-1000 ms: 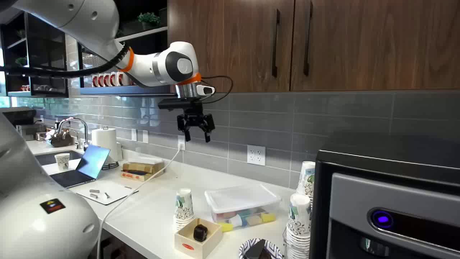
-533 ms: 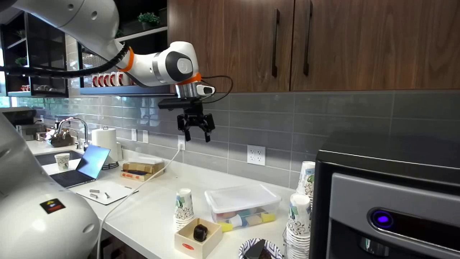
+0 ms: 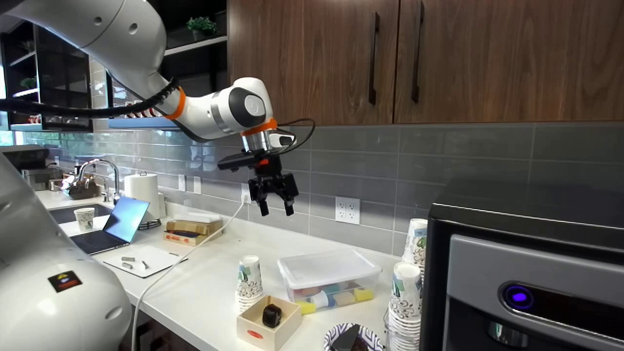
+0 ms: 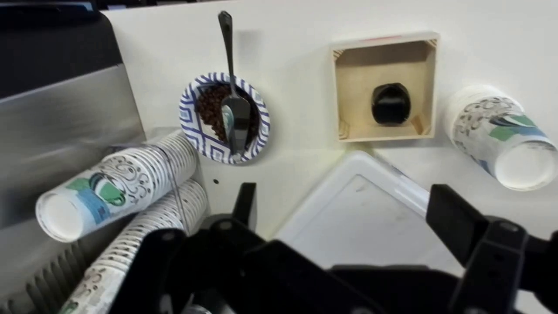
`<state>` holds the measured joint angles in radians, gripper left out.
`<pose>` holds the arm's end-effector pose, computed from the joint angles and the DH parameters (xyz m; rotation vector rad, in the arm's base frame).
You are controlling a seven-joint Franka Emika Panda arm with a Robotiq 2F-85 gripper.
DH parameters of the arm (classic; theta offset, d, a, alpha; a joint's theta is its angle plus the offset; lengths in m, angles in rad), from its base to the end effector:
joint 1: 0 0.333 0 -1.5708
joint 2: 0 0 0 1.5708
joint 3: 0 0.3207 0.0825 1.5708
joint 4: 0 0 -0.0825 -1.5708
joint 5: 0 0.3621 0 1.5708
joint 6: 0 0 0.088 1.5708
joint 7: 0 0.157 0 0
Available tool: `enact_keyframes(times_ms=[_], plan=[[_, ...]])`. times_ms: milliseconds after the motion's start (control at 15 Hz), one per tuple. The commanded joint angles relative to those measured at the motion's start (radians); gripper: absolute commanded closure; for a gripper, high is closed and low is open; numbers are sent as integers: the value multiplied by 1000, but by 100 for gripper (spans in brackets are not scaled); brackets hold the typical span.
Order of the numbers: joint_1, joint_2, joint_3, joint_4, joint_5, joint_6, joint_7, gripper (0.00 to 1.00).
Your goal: Stir the contents of the paper plate with a spoon
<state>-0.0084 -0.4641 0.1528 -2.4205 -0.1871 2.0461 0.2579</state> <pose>0.3977 0.0407 0.4492 2.9173 -0.0694 0.1852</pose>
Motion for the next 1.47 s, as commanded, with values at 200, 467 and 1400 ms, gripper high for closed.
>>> enact_keyframes(times_ms=[200,467,1400], plan=[[-72,10,18,-132,-155,8,198,0],[-124,84,-12,-167,-272,93,231,0],[-98,582,-142,-46,-459,232,256,0]])
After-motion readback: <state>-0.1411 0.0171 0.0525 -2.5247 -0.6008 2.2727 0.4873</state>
